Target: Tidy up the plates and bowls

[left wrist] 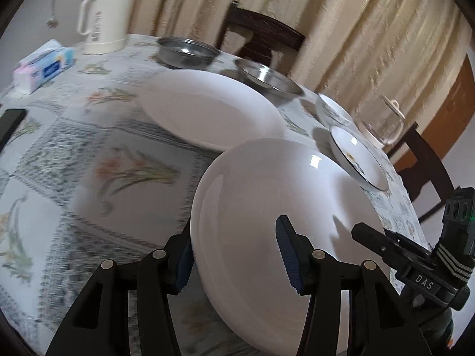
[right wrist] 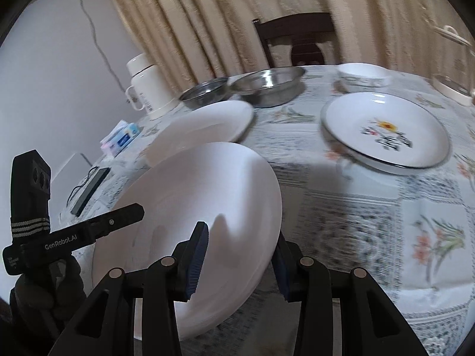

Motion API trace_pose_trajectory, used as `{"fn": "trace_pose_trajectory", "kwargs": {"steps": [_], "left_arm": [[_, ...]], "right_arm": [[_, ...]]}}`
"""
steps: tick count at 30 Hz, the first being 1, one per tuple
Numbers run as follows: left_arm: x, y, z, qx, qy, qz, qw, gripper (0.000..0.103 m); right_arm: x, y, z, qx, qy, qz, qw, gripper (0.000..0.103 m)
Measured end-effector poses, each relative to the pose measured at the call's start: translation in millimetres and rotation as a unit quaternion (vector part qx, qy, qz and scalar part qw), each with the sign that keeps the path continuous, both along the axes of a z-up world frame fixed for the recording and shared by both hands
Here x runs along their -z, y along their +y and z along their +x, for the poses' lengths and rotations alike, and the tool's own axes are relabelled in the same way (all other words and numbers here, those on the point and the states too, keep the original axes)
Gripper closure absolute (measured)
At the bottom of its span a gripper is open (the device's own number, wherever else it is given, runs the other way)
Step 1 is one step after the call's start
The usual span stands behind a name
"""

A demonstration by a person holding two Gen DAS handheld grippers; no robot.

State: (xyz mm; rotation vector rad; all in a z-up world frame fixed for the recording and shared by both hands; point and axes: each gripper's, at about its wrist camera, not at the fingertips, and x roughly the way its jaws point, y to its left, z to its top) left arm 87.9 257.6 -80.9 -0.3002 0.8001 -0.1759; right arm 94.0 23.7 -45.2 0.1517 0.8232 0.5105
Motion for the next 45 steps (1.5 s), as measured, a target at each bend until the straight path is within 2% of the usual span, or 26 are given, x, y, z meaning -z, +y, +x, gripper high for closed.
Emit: {"fn": "trace_pose_trajectory", "kwargs": {"steps": [12, 18, 26, 35, 45], "left_arm": [[-8.3, 76.9, -25.9, -0.089, -0.017, 0.001, 0.9959, 0.05], [-16.2, 121.5, -30.7, -0.137, -0.028, 0.005, 0.9901, 0.05], [-9.1, 177.0, -23.9, -0.193, -0.02, -0.003, 0.981, 0.05], [0.1, 217.5, -4.9, -0.219, -0.009, 0.005, 0.9756, 0.05], [4.9, 231.5, 11.2, -0.22, -0.003, 0.013, 0.9754, 0.05]], "right_arm": [[-7.0, 81.4, 8.5, -0.077, 0.0, -0.011, 0.997, 0.059], [-9.4, 126.0, 19.3, -0.118, -0.003, -0.026, 0.993, 0.059], [-6.8, 182.0, 37.4, -0.158, 0.001, -0.044, 0.986, 0.059], [4.8, 217.2, 52.5, -0.176, 0.021, -0.049, 0.983, 0.059], [14.8, 230.1, 66.6, -0.175, 0.035, -0.047, 0.983, 0.059]]}}
